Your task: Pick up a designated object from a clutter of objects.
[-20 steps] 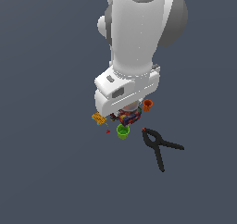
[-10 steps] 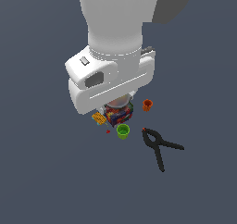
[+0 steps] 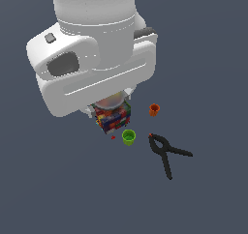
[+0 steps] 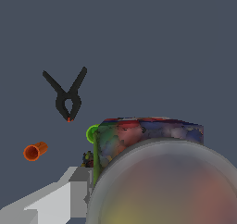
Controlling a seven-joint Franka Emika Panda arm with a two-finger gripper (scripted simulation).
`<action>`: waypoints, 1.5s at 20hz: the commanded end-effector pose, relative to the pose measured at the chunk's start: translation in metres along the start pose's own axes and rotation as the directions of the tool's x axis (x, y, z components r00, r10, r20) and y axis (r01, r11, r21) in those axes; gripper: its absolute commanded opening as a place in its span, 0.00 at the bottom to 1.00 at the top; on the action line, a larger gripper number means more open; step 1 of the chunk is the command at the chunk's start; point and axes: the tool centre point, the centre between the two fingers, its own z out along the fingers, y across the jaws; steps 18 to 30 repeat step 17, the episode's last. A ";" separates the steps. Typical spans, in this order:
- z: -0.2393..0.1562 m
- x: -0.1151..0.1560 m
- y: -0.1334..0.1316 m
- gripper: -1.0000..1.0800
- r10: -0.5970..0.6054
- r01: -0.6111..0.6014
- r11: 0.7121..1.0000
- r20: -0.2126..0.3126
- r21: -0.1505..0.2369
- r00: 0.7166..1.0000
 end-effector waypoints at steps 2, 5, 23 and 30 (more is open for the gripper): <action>-0.013 0.003 0.009 0.00 0.000 0.000 1.000 -0.003 -0.002 1.000; -0.020 0.004 0.014 0.00 0.000 0.000 1.000 -0.003 -0.002 1.000; -0.030 0.007 0.022 0.00 0.000 0.000 1.000 -0.003 -0.003 1.000; -0.030 0.007 0.022 0.00 0.000 0.000 1.000 -0.003 -0.003 1.000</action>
